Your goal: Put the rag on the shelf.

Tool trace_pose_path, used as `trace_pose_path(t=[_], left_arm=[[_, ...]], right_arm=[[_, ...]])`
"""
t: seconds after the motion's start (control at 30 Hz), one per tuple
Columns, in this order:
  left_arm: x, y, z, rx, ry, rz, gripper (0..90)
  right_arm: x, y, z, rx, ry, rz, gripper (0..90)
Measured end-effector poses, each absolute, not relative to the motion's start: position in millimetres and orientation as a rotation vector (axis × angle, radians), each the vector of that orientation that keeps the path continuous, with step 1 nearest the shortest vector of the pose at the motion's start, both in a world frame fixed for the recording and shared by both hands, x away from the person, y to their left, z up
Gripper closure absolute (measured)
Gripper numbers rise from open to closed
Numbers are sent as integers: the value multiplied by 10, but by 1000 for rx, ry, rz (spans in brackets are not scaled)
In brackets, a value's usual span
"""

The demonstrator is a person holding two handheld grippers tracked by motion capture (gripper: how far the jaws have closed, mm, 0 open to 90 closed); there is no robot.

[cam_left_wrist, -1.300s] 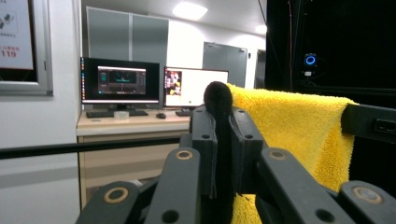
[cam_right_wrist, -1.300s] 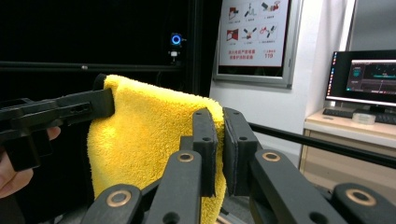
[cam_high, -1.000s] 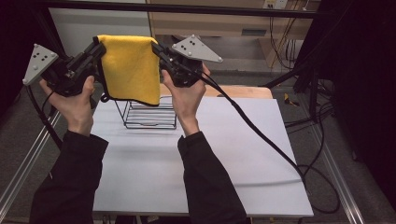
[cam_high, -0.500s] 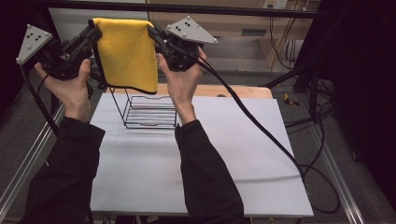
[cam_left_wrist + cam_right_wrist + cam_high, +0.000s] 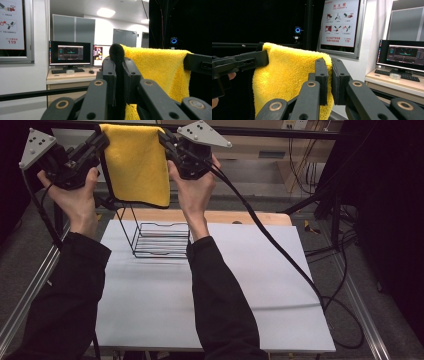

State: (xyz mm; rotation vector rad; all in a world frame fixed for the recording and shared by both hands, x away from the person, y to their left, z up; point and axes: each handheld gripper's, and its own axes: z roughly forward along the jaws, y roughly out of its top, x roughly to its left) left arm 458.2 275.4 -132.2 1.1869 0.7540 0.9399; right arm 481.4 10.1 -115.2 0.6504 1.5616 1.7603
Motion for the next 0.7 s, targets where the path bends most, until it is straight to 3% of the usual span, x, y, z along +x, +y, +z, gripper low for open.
trace_pose_path(t=[0.7], left_arm=[[5067, 2746, -1461, 1231, 770, 907, 817]], right_arm=[[5223, 105, -1191, 685, 1603, 1667, 847]])
